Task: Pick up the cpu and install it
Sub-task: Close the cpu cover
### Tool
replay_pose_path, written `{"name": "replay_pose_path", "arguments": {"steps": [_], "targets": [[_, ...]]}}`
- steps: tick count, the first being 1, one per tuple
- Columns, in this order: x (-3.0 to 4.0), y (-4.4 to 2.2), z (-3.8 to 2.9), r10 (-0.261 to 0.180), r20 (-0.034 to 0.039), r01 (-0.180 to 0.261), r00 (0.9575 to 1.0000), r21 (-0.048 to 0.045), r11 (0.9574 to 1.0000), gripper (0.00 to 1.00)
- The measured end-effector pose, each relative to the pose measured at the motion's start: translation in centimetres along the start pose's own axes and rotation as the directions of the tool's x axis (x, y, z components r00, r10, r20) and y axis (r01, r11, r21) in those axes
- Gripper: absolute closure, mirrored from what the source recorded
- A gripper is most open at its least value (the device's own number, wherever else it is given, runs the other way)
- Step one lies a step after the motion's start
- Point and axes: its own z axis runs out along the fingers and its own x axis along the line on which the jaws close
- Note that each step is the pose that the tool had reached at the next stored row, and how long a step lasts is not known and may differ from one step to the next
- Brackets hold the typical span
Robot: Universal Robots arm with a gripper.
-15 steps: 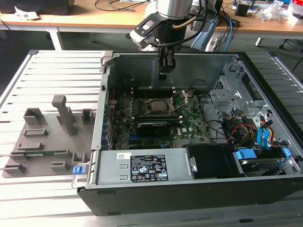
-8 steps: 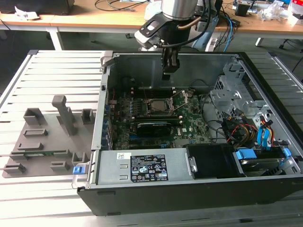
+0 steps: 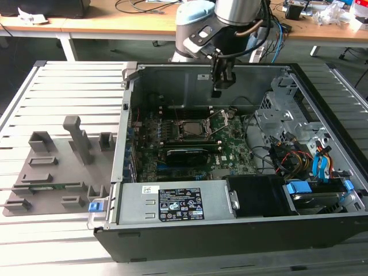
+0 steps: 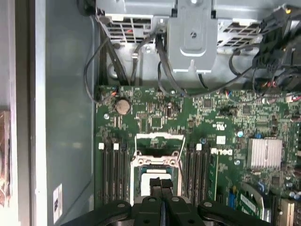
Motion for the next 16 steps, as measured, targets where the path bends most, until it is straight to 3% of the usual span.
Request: {"name": "replay_pose_path", "arguments": {"steps": [1, 6, 11, 16], "targets": [[-0.01, 0.65, -0.01, 0.0, 0.0005, 0.0, 1.0, 0.0001, 1.0, 0.89], [0.03, 2.67, 0.2, 0.0, 0.0019, 0.0, 1.0, 0.0007, 1.0, 0.89], [0.2, 3.82, 0.57, 0.0, 0.002, 0.0, 1.0, 0.002, 1.0, 0.89], [0.25, 5.44, 2.37, -0.01, 0.0036, 0.01, 0.9999, 0.0059, 0.9999, 0.89]]}}
